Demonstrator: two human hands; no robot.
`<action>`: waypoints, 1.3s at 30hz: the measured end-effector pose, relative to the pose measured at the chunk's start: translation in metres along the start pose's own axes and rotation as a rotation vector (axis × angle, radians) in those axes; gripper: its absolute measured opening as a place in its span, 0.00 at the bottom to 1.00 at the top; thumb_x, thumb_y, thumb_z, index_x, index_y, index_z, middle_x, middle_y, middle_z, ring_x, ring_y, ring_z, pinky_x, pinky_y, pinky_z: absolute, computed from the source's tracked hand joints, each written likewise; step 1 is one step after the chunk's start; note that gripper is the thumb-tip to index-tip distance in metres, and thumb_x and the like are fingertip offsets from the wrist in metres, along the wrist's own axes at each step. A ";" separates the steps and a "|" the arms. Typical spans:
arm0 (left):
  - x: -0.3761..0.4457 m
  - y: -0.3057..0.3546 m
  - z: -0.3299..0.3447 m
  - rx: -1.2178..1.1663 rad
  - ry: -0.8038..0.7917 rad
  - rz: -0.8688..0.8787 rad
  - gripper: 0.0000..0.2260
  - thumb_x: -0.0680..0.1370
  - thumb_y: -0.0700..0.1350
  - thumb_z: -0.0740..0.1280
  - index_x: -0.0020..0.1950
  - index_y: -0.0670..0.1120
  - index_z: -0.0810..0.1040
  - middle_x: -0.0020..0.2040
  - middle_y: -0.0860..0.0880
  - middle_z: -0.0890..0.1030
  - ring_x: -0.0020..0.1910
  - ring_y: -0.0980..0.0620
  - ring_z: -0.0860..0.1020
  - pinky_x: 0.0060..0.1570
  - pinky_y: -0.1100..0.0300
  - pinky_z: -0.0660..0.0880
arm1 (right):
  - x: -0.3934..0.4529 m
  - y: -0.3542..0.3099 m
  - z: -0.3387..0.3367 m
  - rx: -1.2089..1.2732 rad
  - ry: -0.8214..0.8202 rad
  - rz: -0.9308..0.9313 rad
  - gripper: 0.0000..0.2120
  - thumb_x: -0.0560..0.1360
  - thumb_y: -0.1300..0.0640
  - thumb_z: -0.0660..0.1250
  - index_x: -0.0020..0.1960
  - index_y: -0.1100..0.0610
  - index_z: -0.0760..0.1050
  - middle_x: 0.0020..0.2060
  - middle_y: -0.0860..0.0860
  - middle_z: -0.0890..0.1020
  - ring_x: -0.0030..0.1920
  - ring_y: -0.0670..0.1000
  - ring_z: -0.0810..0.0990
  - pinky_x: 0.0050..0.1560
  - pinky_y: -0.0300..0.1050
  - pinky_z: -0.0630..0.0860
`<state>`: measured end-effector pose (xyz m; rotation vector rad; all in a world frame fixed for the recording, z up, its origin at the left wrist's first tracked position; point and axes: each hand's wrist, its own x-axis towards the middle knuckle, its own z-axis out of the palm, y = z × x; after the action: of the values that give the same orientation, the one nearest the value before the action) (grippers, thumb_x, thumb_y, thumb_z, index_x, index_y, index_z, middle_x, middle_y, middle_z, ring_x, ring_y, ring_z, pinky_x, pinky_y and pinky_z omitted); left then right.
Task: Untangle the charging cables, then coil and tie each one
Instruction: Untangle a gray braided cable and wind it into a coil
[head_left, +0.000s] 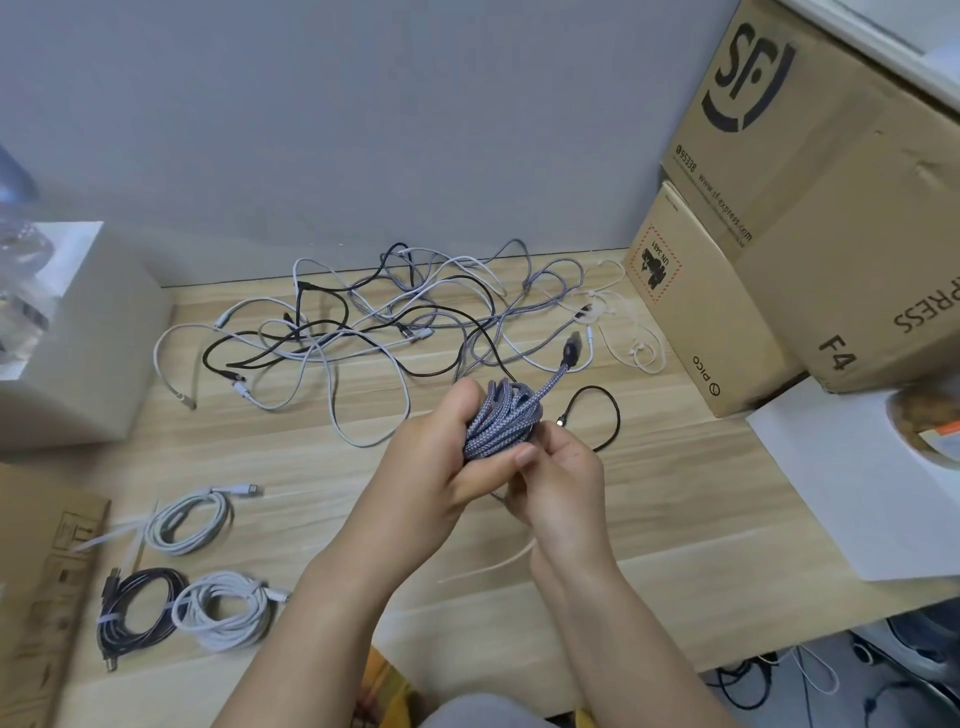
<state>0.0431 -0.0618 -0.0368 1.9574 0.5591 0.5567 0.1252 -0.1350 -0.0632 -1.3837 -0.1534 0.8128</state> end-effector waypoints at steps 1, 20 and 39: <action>0.000 0.001 -0.001 -0.025 0.001 0.001 0.16 0.69 0.54 0.68 0.37 0.49 0.63 0.29 0.59 0.69 0.28 0.60 0.64 0.27 0.69 0.60 | -0.001 0.001 0.001 0.038 0.010 -0.003 0.09 0.60 0.59 0.64 0.38 0.61 0.70 0.21 0.46 0.64 0.22 0.44 0.57 0.24 0.35 0.54; 0.007 -0.008 -0.003 -0.405 -0.001 -0.102 0.18 0.64 0.54 0.72 0.49 0.63 0.68 0.38 0.41 0.80 0.34 0.39 0.74 0.36 0.52 0.72 | -0.007 -0.003 0.012 0.134 0.072 -0.025 0.21 0.68 0.67 0.70 0.26 0.55 0.61 0.20 0.48 0.61 0.21 0.44 0.55 0.20 0.33 0.53; 0.007 -0.003 0.001 -0.605 -0.071 -0.112 0.22 0.64 0.45 0.73 0.54 0.56 0.71 0.40 0.45 0.80 0.32 0.44 0.76 0.33 0.56 0.76 | -0.010 -0.004 0.013 0.193 0.089 -0.135 0.07 0.56 0.65 0.65 0.24 0.55 0.75 0.20 0.46 0.71 0.22 0.42 0.65 0.23 0.33 0.63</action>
<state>0.0491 -0.0569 -0.0392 1.3586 0.3927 0.5106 0.1124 -0.1303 -0.0526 -1.2108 -0.0957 0.6352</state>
